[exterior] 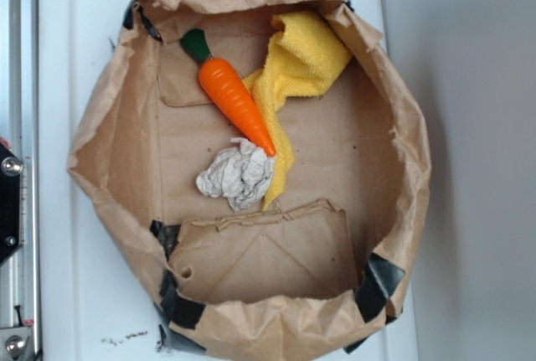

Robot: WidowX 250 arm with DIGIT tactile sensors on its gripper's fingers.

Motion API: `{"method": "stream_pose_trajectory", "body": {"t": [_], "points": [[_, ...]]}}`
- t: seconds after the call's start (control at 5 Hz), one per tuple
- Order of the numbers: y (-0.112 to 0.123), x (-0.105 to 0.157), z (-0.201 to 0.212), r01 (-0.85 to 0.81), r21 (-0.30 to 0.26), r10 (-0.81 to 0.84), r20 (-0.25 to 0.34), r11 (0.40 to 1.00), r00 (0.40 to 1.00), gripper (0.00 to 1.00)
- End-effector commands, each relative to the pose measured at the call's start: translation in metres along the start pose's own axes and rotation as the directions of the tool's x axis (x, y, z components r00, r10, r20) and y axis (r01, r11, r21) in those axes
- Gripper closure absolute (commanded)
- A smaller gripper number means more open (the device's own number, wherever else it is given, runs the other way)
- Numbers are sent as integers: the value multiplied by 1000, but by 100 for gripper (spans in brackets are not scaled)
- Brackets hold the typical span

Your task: Grab the white paper.

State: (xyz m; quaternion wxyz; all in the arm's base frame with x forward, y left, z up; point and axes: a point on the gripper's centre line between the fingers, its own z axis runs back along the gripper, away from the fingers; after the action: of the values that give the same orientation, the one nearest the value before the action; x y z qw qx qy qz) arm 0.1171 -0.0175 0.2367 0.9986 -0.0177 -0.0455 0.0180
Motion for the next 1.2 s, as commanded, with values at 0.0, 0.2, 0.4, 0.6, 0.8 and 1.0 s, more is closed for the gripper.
{"method": "stream_pose_trajectory", "body": {"t": [0.0,0.2,0.4,0.6,0.8,1.0], "points": [[0,0,0,0,0,0,0,1000,1000,0],[-5,37,-13,-70,70,74,-50,995,996,0],[-1,65,-19,-119,62,121,-38,991,992,0],[8,86,-24,-133,26,133,8,991,991,0],[30,100,-30,-127,-66,132,78,990,988,0],[30,100,-30,-127,-66,132,78,990,988,0]]}}
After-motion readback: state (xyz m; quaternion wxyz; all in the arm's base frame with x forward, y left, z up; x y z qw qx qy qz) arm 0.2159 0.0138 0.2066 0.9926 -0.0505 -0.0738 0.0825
